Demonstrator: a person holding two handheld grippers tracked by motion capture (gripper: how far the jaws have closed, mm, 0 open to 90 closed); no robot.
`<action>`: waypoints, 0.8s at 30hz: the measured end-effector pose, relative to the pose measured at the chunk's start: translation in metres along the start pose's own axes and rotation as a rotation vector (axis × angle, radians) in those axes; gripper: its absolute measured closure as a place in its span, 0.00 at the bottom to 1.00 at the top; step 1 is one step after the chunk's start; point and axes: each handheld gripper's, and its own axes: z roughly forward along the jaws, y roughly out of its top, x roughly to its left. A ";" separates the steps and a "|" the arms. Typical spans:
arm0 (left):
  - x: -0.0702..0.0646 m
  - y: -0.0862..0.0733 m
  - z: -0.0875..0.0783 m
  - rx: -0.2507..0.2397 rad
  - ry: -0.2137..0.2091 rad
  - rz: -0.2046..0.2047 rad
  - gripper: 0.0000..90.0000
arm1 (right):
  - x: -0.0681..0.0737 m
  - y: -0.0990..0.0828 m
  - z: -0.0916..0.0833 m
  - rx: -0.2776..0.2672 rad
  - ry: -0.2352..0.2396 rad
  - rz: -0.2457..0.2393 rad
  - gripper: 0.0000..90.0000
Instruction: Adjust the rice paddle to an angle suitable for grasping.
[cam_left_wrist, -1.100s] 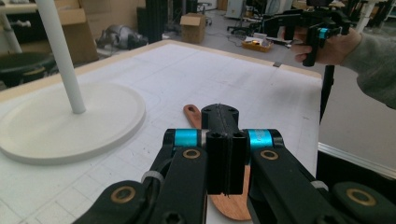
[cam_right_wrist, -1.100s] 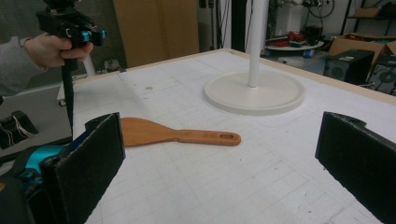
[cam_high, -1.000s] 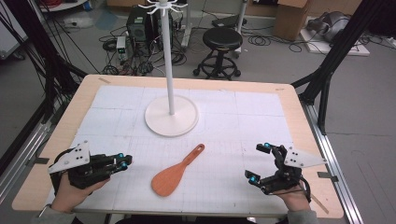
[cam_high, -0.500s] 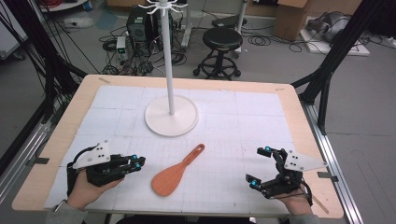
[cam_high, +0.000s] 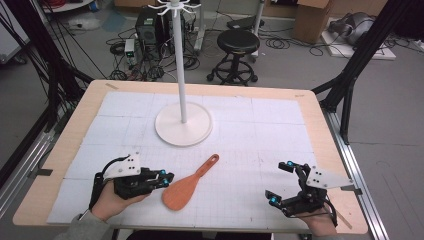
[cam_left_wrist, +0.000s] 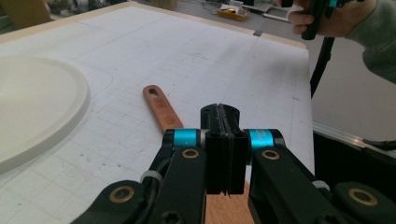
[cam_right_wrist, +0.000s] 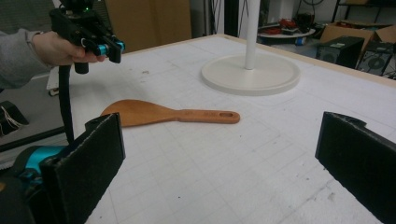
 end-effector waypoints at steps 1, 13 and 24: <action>0.001 0.000 0.001 0.000 -0.001 -0.004 0.98 | 0.001 0.000 0.000 0.003 0.001 0.007 0.00; -0.002 0.000 0.030 0.056 -0.003 -0.008 0.99 | 0.006 -0.004 -0.002 0.028 -0.002 0.006 0.00; -0.007 -0.004 0.054 0.130 -0.022 -0.006 0.99 | 0.006 -0.004 -0.006 0.010 -0.010 0.007 0.00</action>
